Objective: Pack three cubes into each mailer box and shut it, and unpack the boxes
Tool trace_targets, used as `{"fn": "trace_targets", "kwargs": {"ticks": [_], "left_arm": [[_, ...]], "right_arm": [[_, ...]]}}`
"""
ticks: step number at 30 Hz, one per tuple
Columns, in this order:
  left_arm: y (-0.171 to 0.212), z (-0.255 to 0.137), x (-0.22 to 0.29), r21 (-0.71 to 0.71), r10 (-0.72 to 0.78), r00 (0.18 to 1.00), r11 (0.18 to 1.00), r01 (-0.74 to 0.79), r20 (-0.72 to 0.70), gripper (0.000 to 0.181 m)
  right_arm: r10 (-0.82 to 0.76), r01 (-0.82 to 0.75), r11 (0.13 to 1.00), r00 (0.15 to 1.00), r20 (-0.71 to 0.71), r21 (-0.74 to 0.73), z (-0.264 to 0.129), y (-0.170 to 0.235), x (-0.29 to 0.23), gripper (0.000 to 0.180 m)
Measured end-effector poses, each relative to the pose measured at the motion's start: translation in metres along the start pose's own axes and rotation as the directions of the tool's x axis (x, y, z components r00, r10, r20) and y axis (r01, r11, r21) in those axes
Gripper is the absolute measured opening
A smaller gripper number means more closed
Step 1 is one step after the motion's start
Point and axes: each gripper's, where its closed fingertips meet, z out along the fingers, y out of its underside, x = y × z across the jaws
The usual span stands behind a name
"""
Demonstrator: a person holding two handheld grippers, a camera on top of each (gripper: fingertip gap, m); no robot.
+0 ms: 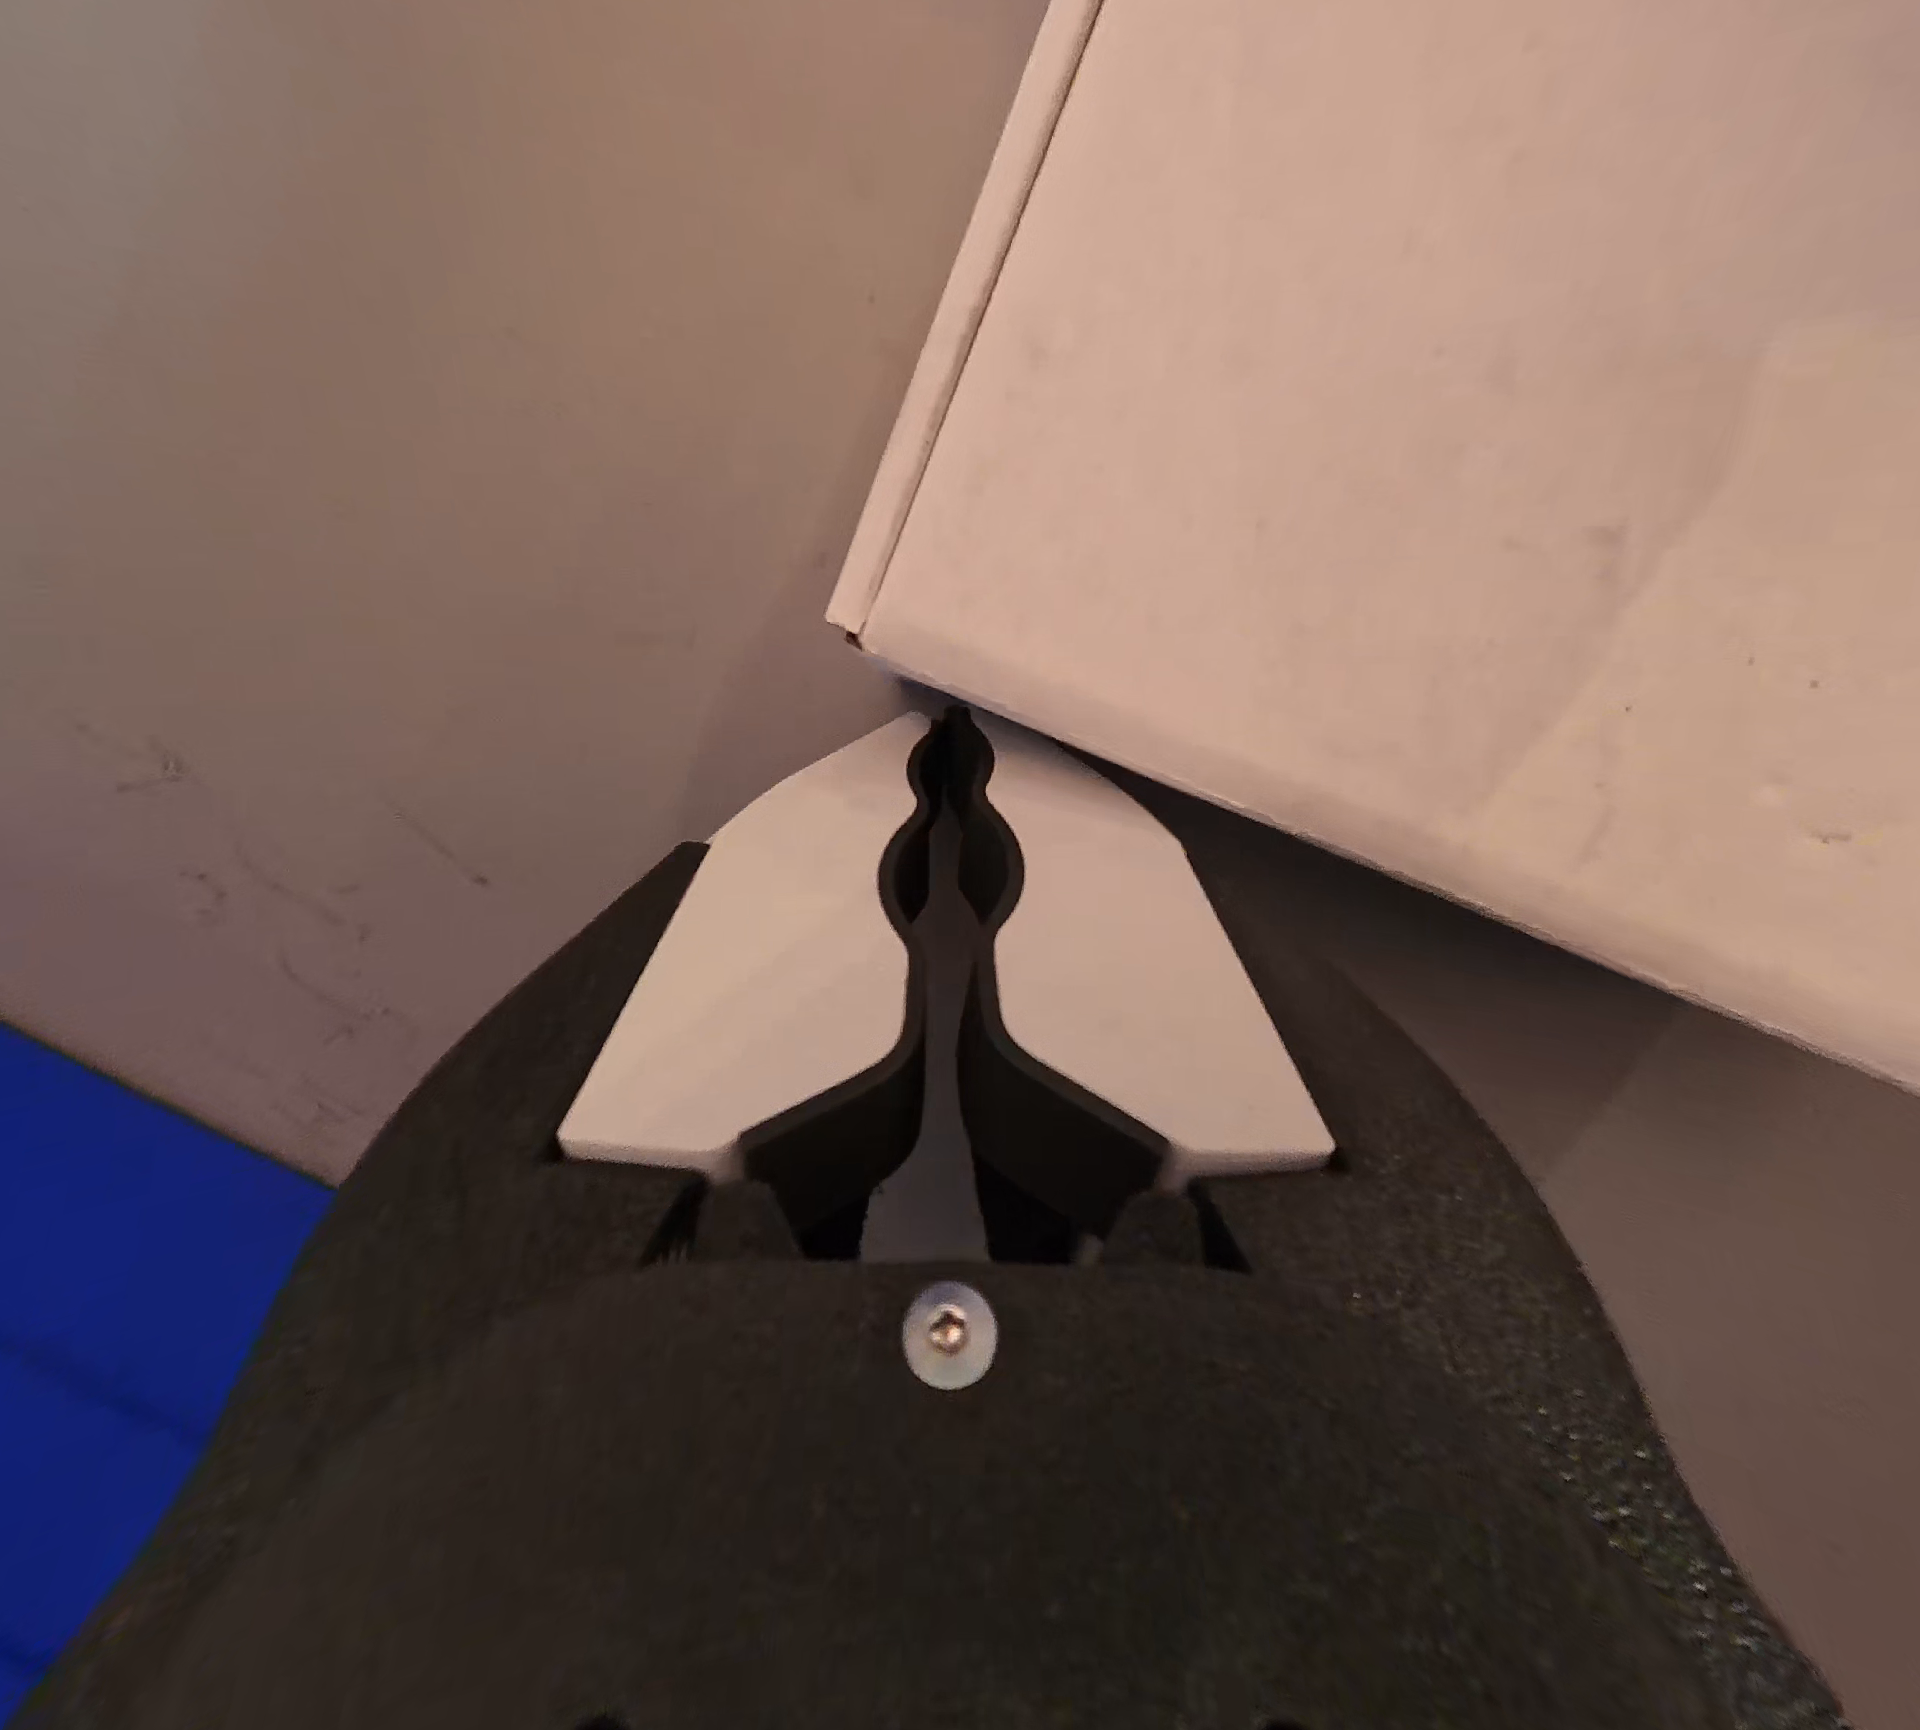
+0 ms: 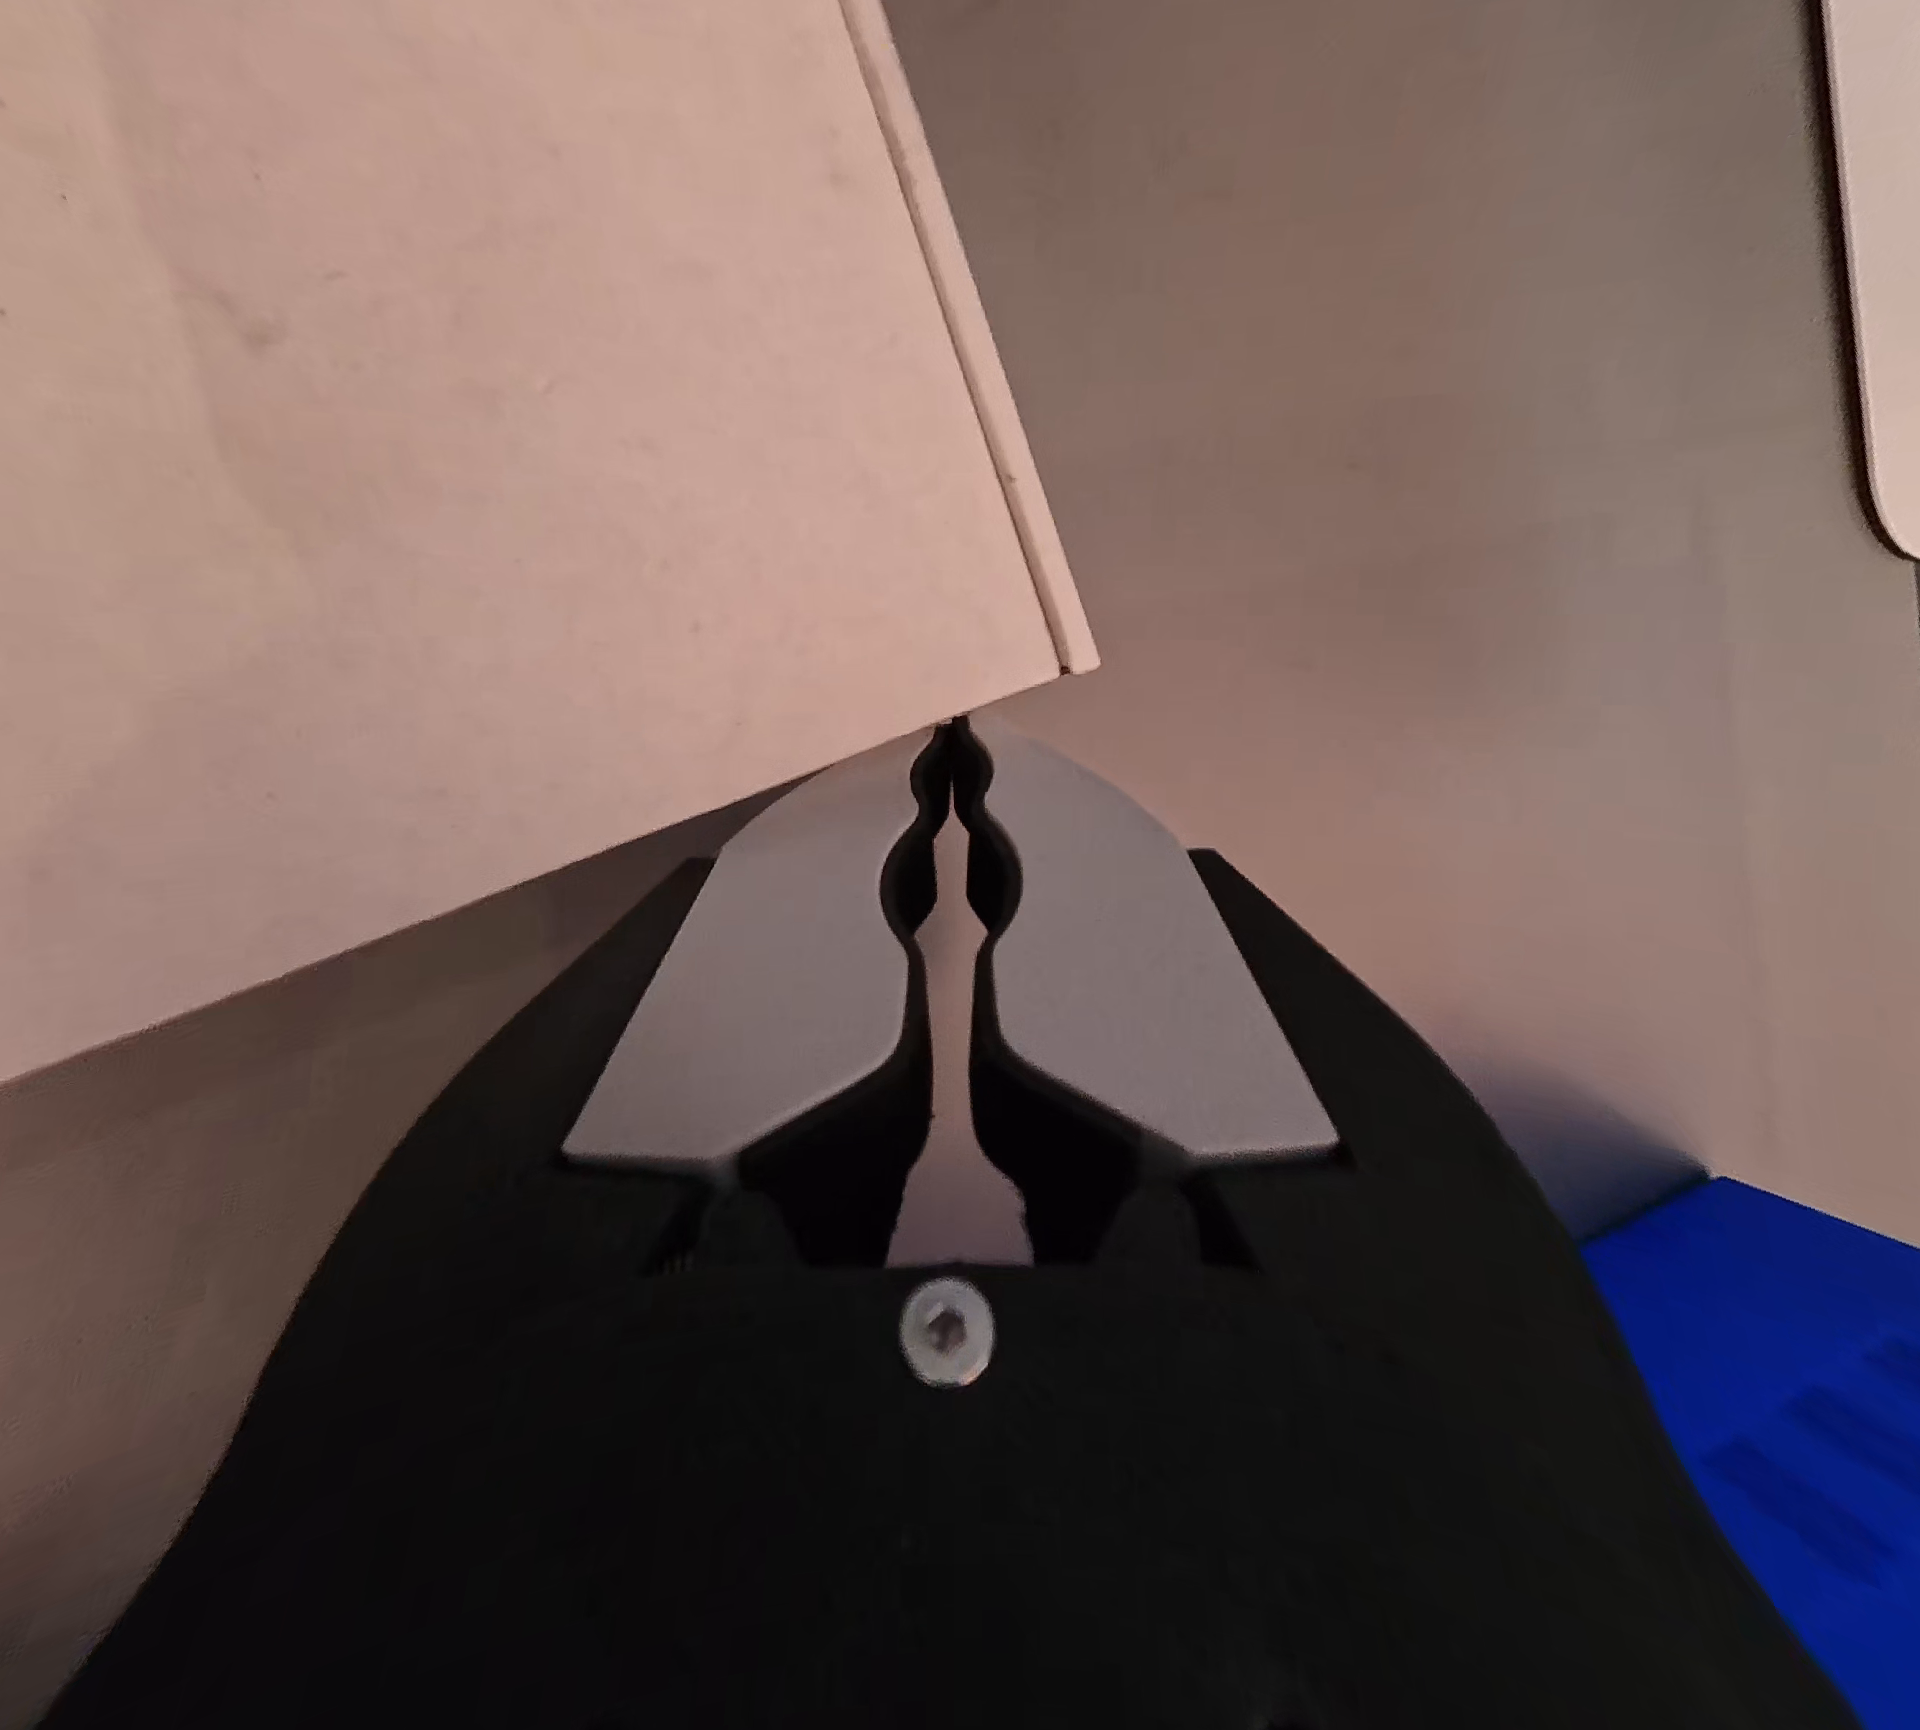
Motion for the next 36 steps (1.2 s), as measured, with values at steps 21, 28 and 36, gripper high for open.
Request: {"fn": "trace_targets", "kwargs": {"ticks": [21, 28, 36], "left_arm": [[-0.004, 0.007, -0.016, -0.042, -0.017, 0.997, 0.999, 0.020, 0.071, 0.000], [0.007, -0.005, -0.001, -0.007, -0.149, 0.989, 0.989, 0.149, 0.019, 0.000], [0.013, -0.019, 0.067, 0.042, -0.050, 0.994, 0.998, 0.054, -0.097, 0.000]], "right_arm": [[0.125, -0.121, 0.985, 0.992, -0.025, 0.123, 0.000, -0.006, 0.020, 0.001], [0.288, -0.287, 0.954, 0.958, -0.007, 0.088, -0.006, 0.008, 0.009, 0.001], [0.255, -0.257, 0.962, 0.966, 0.033, 0.088, -0.020, 0.011, -0.037, 0.001]]}}
